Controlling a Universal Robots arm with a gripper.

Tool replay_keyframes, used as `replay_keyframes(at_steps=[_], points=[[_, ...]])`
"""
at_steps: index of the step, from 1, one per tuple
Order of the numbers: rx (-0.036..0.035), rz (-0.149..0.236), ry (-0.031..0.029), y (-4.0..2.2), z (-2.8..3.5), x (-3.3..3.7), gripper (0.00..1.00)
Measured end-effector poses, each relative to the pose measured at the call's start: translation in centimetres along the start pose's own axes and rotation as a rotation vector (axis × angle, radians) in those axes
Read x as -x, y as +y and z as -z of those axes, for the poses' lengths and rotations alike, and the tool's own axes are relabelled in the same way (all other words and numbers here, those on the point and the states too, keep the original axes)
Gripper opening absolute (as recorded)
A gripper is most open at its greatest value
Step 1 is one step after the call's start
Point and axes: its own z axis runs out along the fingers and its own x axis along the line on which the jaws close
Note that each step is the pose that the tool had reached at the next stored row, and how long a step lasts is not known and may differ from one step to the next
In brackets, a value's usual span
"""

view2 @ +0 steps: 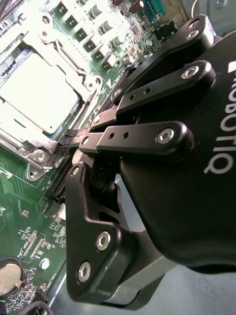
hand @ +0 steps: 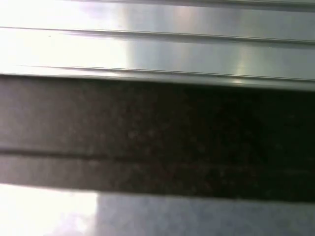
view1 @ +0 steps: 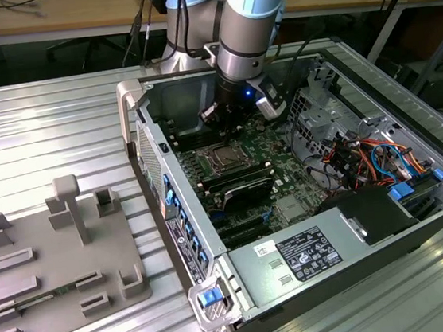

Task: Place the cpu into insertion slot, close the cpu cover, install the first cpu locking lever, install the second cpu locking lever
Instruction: 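Install the first cpu locking lever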

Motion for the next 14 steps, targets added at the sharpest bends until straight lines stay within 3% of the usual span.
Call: replay_keyframes(at_steps=[7, 14], points=[[0.0004, 0.000, 0.0019, 0.00, 0.04, 0.09, 0.11], [0.0004, 0.003, 0.0021, 0.10, 0.60, 0.11, 0.11]])
